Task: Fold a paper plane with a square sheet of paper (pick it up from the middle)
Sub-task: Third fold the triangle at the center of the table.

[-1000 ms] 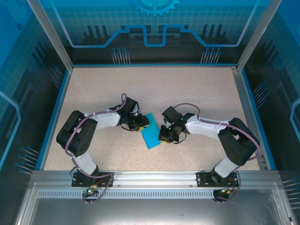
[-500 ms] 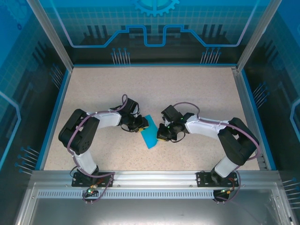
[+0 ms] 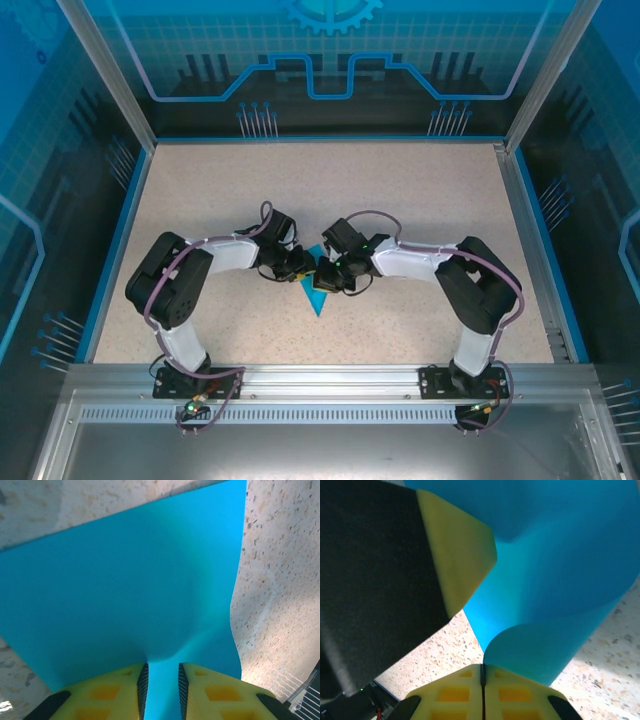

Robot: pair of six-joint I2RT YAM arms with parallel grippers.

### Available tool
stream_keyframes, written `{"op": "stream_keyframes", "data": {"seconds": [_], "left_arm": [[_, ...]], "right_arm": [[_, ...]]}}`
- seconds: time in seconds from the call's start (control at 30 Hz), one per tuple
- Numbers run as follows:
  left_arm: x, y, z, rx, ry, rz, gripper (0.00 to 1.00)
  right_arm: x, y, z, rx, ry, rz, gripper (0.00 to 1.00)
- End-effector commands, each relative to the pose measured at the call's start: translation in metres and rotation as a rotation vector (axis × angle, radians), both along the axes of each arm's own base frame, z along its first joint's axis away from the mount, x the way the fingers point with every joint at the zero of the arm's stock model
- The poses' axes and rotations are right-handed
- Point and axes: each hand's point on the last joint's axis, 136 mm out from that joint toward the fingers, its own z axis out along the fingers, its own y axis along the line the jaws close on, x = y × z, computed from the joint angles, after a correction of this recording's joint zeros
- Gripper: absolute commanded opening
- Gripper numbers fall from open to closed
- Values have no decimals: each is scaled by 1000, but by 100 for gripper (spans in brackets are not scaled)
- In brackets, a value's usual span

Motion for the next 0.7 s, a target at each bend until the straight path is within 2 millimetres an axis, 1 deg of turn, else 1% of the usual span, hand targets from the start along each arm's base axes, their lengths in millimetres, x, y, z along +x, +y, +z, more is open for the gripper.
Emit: {"op": "stream_keyframes", "data": {"seconds": [0.0,0.07,0.17,0.23,0.4,0.57,0.67], "left_arm": [[4,3,14,9,-27,5,28],[8,6,24,10,-53,22,29],[10,14,25,29,-63,48,29],[9,19,19,46,-51,57,29],[5,21,4,60,-7,68,29],[3,23,-7,75,25,68,28],[2,23,-10,85,39,61,27]], "right_arm": [[2,11,-2,7,-20,27,7],[3,11,-5,2,-21,30,6],[0,12,-9,-1,-15,39,7],[-1,12,-11,-2,-11,43,7],[0,16,-13,11,-23,57,7],[2,18,-16,13,-29,57,7],[1,18,-18,12,-30,64,7]]}}
